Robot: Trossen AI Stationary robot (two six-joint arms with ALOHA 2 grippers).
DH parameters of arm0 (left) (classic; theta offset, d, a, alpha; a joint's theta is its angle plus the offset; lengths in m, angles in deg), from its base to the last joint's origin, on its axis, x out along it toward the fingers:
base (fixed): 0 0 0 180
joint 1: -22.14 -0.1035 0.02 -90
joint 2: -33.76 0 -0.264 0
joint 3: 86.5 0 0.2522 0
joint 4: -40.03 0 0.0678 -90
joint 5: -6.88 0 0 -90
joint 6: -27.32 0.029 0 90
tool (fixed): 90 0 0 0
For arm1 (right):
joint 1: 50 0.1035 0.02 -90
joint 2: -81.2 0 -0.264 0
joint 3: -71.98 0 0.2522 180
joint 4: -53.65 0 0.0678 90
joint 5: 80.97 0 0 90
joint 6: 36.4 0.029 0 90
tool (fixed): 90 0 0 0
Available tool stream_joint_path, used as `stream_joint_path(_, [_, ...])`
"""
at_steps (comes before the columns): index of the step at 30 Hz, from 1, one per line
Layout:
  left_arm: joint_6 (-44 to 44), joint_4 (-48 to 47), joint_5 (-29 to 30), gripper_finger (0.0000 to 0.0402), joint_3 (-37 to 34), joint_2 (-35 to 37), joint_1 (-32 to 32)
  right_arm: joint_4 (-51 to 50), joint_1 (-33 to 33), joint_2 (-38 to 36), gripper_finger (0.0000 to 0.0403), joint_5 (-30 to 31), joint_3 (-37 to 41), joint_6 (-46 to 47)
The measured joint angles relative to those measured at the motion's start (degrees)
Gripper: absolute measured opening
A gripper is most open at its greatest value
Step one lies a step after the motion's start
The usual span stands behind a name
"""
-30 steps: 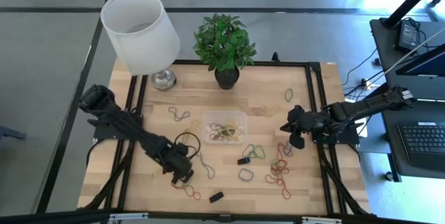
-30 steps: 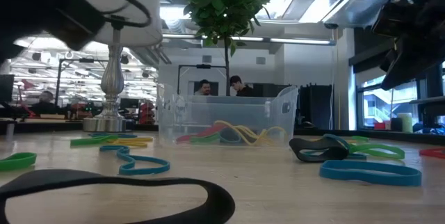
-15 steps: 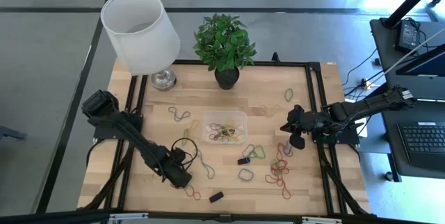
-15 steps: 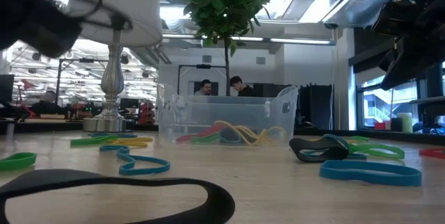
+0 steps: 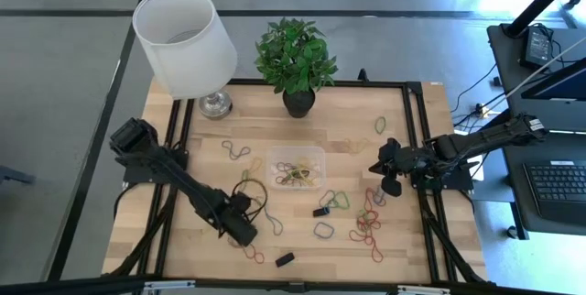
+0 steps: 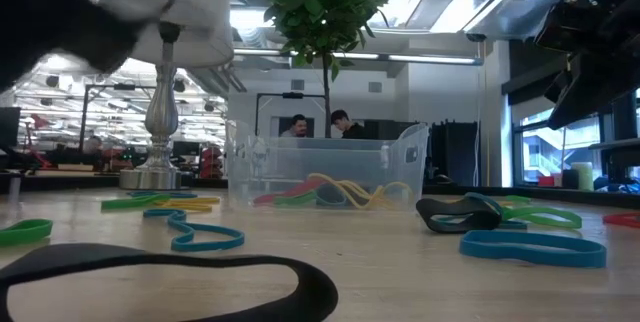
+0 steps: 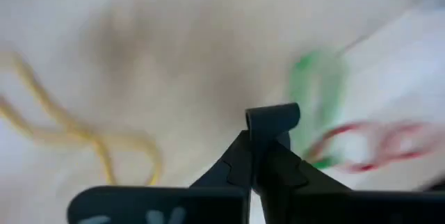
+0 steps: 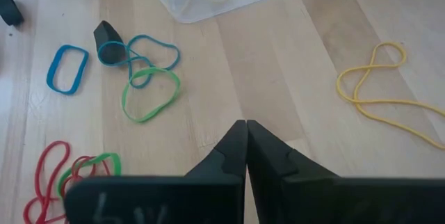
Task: Pick and place rubber bands into bin
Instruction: Put the bottom left black rubber band into the transparent container
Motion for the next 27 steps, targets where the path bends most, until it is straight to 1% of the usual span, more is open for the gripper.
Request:
stream_joint_path(3, [3.3,-5.1,5.6,0.0003,2.2,2.9,-1.2,0.0,0.0,0.0,0.0014,0.7,0.0,-0.6])
stream_joint_path(7, [9.0,-10.8,11.6,0.0003,4.9,7.6,-3.6,0.5,0.0,0.0,0.0014,1.9,0.0,-1.3])
stream_joint_path(9, [13.7,-13.3,14.7,0.0003,6.0,9.4,-5.6,0.5,-0.1,0.0,0.0014,3.1,0.0,-1.3])
stream_joint_path(11, [19.8,-13.5,17.1,0.0003,7.2,10.9,-8.3,0.5,-0.1,0.0,0.0014,4.4,0.0,-1.1])
stream_joint_path(14, [30.6,-13.5,18.6,0.0003,9.2,12.1,-13.9,1.5,-0.1,0.0,0.0014,5.1,0.0,-1.1])
stream_joint_path(17, [42.2,-12.8,17.2,0.0003,11.2,12.0,-21.0,2.3,-0.1,0.0,0.0014,5.1,0.0,-0.6])
stream_joint_path(21, [57.8,-8.4,11.5,0.0003,13.7,9.5,-29.9,2.4,-0.1,0.0,0.0014,5.1,0.0,2.4])
stream_joint_path(24, [66.8,-6.4,8.1,0.0003,16.2,5.6,-34.4,2.4,-0.1,0.0,0.0014,5.5,0.0,3.7])
stream_joint_path(27, [73.7,-6.9,4.8,0.0003,19.3,-0.2,-36.6,2.5,-0.1,0.0,0.0014,5.8,0.0,5.5])
